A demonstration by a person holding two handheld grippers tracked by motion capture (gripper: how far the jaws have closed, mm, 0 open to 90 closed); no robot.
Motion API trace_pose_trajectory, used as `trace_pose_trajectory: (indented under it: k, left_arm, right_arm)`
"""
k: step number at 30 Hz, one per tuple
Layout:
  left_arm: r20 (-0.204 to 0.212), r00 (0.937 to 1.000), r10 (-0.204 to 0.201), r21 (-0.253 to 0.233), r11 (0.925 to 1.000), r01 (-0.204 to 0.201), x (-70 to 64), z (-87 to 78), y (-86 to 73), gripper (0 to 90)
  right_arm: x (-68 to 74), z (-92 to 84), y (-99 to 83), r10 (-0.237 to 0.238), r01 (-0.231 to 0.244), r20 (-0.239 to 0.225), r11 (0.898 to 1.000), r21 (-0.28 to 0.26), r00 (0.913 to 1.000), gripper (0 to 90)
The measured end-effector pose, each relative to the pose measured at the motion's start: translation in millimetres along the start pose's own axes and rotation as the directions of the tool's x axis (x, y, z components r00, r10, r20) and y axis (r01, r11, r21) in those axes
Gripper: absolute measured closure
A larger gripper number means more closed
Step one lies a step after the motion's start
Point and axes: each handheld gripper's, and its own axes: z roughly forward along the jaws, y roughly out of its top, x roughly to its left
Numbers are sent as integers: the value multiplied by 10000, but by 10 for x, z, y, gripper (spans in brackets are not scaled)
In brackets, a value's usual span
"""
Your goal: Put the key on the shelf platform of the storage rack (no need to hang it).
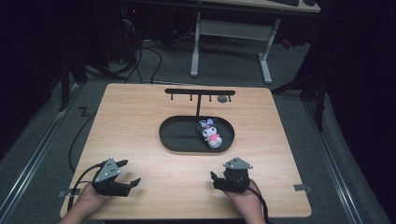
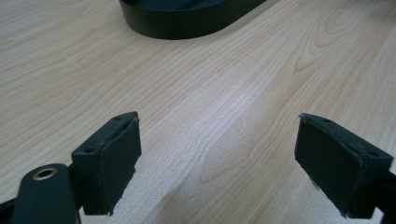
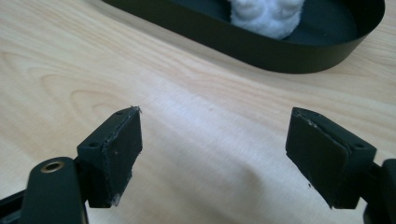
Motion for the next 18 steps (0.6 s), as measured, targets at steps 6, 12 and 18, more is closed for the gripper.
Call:
trace_pose_trajectory:
  k: [6,12,18]
  left_arm:
    - [64,10000,20,28,10000,-20,4,8,4,154]
    - [105,9999,34,-12,10000,-34,3,4,3,155]
    - [116,9999,-8,-10,10000,8,12,4,5,154]
  right_arm:
    - [94,-114,-298,56,-59,-81,9991,-424,10000,191]
    - [0,-183,-314,394,-378,218,9969,-695,9990,190]
    - [-18,-174,-326,435,-413,334,9970,-649,9985,189]
